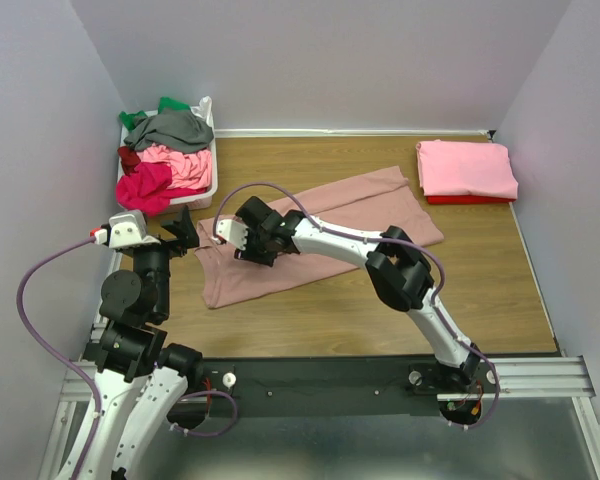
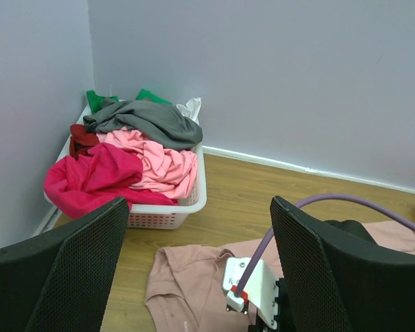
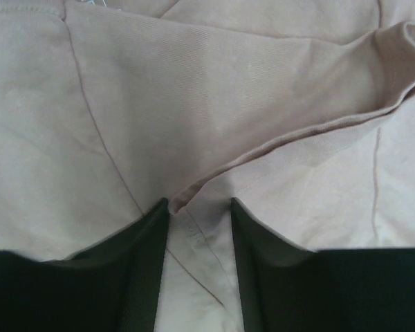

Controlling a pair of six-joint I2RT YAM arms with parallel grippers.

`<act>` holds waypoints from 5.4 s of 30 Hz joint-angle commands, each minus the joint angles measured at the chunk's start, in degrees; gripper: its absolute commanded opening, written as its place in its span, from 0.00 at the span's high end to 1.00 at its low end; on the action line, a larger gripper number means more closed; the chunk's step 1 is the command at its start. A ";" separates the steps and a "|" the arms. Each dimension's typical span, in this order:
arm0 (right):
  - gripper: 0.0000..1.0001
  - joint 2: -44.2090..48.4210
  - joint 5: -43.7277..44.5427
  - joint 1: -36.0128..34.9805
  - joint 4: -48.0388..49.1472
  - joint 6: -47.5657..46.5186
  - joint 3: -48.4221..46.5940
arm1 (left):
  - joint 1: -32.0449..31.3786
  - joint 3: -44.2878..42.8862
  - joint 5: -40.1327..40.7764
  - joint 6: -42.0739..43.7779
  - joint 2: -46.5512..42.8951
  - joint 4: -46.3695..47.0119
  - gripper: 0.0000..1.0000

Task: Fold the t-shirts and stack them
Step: Fold the tshirt

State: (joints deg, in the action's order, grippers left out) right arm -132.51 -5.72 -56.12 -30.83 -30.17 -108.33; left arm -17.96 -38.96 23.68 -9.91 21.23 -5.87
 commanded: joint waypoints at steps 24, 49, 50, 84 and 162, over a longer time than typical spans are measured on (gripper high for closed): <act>0.45 3.92 17.06 11.38 4.99 4.95 -1.89 | 0.29 0.20 -0.74 -0.46 0.91 1.21 0.10; 0.10 40.12 -28.57 28.60 -15.66 -33.10 37.39 | 0.29 0.46 -9.18 -0.28 5.83 2.35 0.10; 0.10 42.31 -27.17 30.87 -15.66 -33.19 39.15 | 0.29 0.46 -9.62 -0.28 6.01 2.44 0.10; 0.37 26.52 -10.89 47.59 -6.88 -36.27 41.45 | 0.29 0.29 -11.47 0.33 8.30 2.44 0.10; 0.08 64.04 -39.72 47.77 0.68 -7.71 60.70 | -0.41 -48.40 -8.66 -48.10 95.03 -35.17 0.34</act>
State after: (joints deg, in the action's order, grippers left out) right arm -69.95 -44.64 -8.60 -31.00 -37.91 -48.56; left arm -18.81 -84.90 11.14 -59.27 112.99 -37.26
